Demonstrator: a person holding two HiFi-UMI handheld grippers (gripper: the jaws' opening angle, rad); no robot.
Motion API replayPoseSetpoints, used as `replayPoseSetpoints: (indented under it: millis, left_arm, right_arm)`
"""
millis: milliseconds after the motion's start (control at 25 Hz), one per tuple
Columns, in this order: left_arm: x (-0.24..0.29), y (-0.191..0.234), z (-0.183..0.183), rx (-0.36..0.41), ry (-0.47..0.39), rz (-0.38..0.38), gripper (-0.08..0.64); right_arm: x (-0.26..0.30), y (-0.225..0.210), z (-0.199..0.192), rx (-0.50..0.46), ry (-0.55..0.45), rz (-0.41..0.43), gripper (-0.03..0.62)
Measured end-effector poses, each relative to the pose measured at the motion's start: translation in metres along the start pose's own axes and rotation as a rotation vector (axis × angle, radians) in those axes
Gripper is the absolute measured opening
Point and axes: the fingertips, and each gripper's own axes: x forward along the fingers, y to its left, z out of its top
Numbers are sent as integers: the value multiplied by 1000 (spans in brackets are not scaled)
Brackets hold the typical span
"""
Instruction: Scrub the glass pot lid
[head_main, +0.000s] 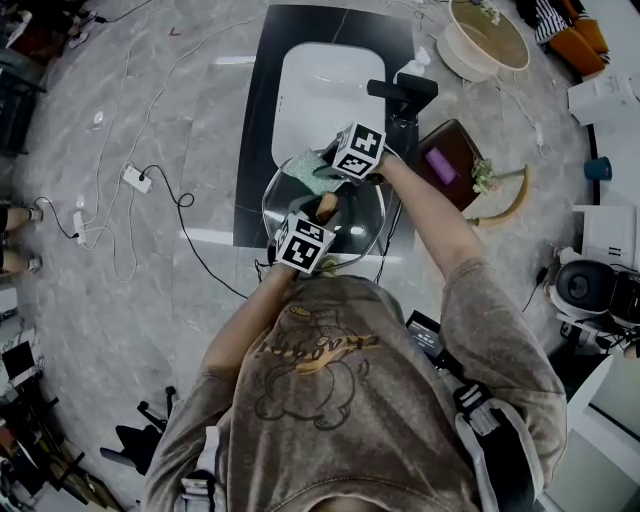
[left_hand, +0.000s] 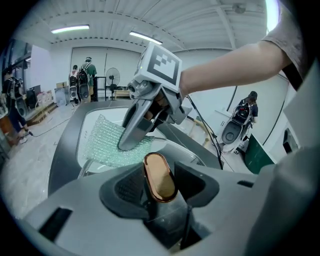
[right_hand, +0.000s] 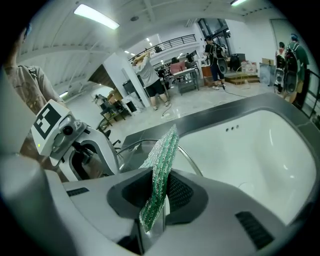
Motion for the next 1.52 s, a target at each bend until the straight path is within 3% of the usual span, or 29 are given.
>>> replayPoseSetpoints:
  millis: [560, 1120, 1520]
  left_arm:
    - [1, 2, 0, -12, 29, -48, 195]
    - [4, -2, 4, 31, 76, -86, 204]
    - [3, -4, 5, 47, 96, -86, 206]
  right_arm:
    - [-40, 5, -51, 143, -63, -164, 80]
    - [-36, 71, -101, 300, -120, -230, 80]
    - [-27, 105, -111, 412, -179, -294, 80]
